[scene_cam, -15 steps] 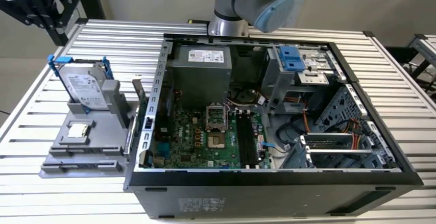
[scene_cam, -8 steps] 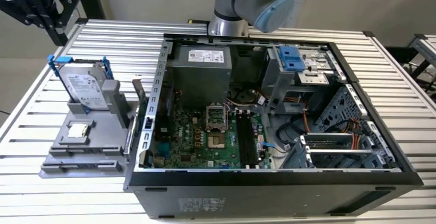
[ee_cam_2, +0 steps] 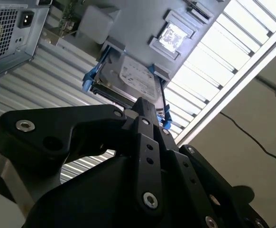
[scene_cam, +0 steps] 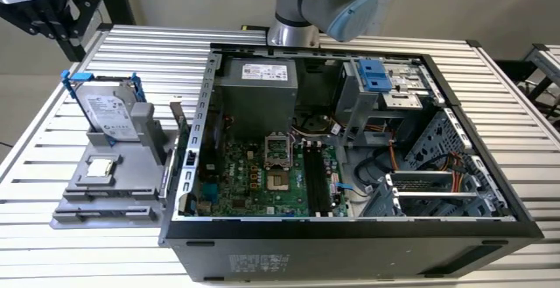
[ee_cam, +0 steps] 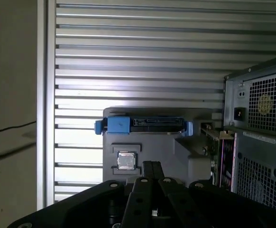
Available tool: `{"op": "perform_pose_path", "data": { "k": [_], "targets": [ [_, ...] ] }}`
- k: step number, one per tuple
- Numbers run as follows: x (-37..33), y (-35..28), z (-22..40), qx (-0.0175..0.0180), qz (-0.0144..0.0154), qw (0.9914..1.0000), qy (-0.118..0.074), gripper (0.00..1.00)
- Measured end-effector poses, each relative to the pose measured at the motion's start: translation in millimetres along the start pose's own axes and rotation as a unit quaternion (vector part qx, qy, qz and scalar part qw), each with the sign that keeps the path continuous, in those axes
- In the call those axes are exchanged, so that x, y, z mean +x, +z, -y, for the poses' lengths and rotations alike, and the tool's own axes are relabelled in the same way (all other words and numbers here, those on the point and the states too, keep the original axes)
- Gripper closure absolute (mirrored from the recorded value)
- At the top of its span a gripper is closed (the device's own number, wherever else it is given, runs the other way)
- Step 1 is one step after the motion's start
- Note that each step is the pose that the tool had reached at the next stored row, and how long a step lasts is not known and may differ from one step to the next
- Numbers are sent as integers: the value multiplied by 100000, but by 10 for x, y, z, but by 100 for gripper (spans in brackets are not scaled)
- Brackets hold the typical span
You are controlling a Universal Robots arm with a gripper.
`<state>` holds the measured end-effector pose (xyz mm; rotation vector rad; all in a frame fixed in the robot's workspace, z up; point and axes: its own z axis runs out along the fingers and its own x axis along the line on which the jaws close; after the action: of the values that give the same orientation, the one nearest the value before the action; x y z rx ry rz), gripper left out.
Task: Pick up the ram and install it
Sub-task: 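Reach for the ram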
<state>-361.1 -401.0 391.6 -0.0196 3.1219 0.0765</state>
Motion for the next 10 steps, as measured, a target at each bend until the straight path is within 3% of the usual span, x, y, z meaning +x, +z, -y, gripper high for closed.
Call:
{"op": "perform_pose_path", "data": {
  "k": [10],
  "targets": [
    [2, -8, 152, 4, -3, 100000, 5, 100]
  ]
}}
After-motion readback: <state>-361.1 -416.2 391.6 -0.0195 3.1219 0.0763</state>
